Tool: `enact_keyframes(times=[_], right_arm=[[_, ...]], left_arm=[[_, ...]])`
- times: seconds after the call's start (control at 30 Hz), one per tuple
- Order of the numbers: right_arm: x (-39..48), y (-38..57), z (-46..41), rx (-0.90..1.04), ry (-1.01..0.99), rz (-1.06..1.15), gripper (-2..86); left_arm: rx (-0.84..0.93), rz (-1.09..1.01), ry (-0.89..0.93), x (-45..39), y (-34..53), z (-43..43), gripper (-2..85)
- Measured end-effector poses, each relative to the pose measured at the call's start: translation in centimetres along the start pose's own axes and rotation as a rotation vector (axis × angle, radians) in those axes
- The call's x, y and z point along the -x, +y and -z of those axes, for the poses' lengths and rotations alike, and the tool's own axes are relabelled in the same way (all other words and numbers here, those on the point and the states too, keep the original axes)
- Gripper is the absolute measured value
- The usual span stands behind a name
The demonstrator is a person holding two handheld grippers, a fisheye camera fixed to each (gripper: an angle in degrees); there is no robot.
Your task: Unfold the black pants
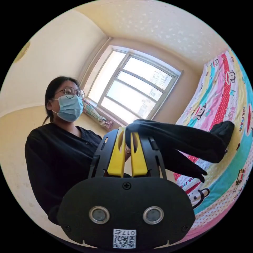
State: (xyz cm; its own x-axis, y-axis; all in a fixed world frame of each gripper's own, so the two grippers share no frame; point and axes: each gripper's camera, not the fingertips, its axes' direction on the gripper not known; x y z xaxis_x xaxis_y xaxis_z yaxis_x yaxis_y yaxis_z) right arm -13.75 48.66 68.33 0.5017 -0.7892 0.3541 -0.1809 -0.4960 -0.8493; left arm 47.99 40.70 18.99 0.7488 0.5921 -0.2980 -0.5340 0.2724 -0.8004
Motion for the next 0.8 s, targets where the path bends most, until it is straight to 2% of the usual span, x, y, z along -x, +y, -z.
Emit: enact_keyframes(times=[0.13, 0.2, 0.27, 0.33, 0.43, 0.53, 0.67, 0.73, 0.8], right_arm=[[6.4, -4.8, 0.7, -0.009, 0.048, 0.189, 0.6], [6.9, -6.3, 1.4, -0.019, 0.118, 0.222, 0.6], [5.3, -7.5, 2.3, -0.034, 0.208, 0.172, 0.6], [0.3, -8.5, 3.7, -0.045, 0.318, 0.014, 0.5], [-7.5, -8.8, 5.0, -0.066, 0.379, -0.101, 0.6], [-13.7, -9.2, 5.5, -0.096, 0.435, -0.229, 0.6], [-17.3, -7.1, 3.2, 0.011, 0.621, -0.258, 0.9], [-20.3, -2.6, 1.2, 0.131, 0.726, -0.35, 1.3], [-22.8, 2.6, 0.3, 0.179, 0.728, -0.456, 1.8]], left_arm=[[0.01, -0.111, -0.03, -5.2, -5.3, -4.7, 3.4], [0.017, -0.105, -0.091, -4.7, -7.1, -6.4, 3.4], [0.014, 0.013, -0.162, -0.6, -8.6, -8.0, 3.2], [0.005, 0.124, -0.21, 4.1, -8.9, -8.9, 3.1], [-0.007, 0.279, -0.255, 12.4, -9.5, -9.8, 3.0], [0.035, 0.336, -0.367, 17.6, -10.0, -11.1, 3.3], [0.189, 0.384, -0.636, 22.3, -5.8, -12.7, 4.1], [0.239, 0.465, -0.668, 25.0, -0.8, -12.9, 4.4], [0.276, 0.568, -0.68, 27.4, 5.3, -12.5, 4.8]])
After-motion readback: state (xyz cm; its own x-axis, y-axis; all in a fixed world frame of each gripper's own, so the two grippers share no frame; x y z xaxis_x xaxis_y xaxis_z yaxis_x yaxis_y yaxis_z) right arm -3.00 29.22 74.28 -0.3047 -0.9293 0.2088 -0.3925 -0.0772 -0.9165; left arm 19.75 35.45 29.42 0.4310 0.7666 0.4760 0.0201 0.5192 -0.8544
